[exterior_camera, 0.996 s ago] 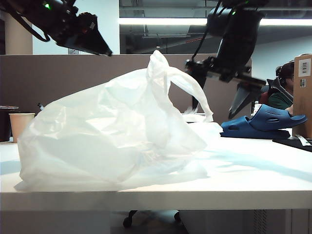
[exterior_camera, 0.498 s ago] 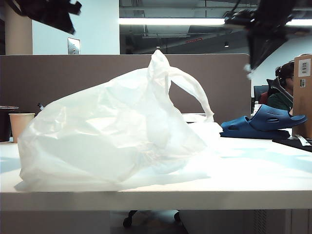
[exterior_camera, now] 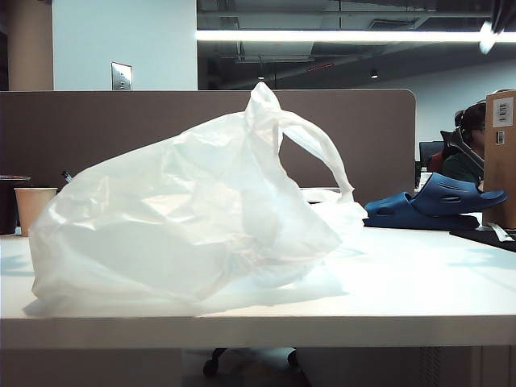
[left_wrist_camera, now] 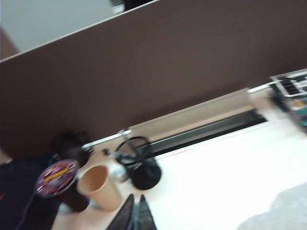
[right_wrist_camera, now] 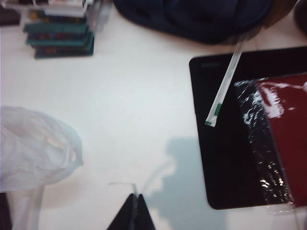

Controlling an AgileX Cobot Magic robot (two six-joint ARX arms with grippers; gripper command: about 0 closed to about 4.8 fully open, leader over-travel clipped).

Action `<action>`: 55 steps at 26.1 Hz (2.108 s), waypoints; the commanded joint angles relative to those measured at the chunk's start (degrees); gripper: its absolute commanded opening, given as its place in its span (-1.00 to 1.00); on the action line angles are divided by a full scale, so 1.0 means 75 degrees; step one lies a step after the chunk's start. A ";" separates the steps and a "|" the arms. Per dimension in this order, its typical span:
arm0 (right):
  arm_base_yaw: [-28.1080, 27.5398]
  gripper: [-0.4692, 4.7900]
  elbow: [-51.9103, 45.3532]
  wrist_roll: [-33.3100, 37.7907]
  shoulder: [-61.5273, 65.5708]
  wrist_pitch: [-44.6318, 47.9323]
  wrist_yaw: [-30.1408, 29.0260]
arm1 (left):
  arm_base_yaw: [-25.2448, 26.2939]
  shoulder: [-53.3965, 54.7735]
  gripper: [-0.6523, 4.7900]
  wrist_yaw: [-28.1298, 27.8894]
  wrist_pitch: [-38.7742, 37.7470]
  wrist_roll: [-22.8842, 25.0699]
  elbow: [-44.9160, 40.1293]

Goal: Put the power bank into the bag.

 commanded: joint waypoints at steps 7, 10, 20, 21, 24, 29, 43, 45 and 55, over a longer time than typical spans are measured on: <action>-0.0213 -0.83 -0.0455 -0.0041 -0.1644 0.0353 -0.0015 | 0.0685 -0.1160 -0.79 0.0571 -0.0545 -0.0982 0.0035; -0.0213 -0.83 -0.0866 -0.0041 -0.2031 0.0417 0.0003 | 0.0848 -0.1469 -0.79 0.0723 -0.0766 -0.0985 0.0032; -0.0216 -0.83 -0.3290 -0.0038 -0.3993 0.1192 0.0006 | 0.0871 -0.2634 -0.79 0.0758 -0.1740 -0.1122 0.0029; -0.0216 -0.83 -0.3453 -0.0038 -0.4162 0.1230 0.0006 | 0.0871 -0.2713 -0.79 0.0758 -0.1859 -0.1122 0.0029; -0.0216 -0.83 -0.3914 -0.0038 -0.4660 0.1303 0.0009 | 0.0871 -0.2990 -0.79 0.0761 -0.2095 -0.1122 -0.0012; -0.0213 -0.83 -0.4680 0.0012 -0.5499 0.1571 0.0009 | 0.0868 -0.3590 -0.79 0.0807 -0.2090 -0.1422 -0.0408; -0.0207 -0.83 -0.7326 0.0023 -0.8390 0.2253 0.0009 | 0.0857 -0.6292 -0.79 0.1081 -0.2308 -0.1451 -0.2658; -0.0207 -0.83 -0.7487 0.0023 -0.8612 0.2247 0.0009 | 0.0857 -0.6510 -0.79 0.1084 -0.2480 -0.1431 -0.2751; -0.0204 -0.83 -0.8099 0.0026 -0.9766 0.2247 0.0006 | 0.0857 -0.7766 -0.79 0.1195 -0.2836 -0.1437 -0.3287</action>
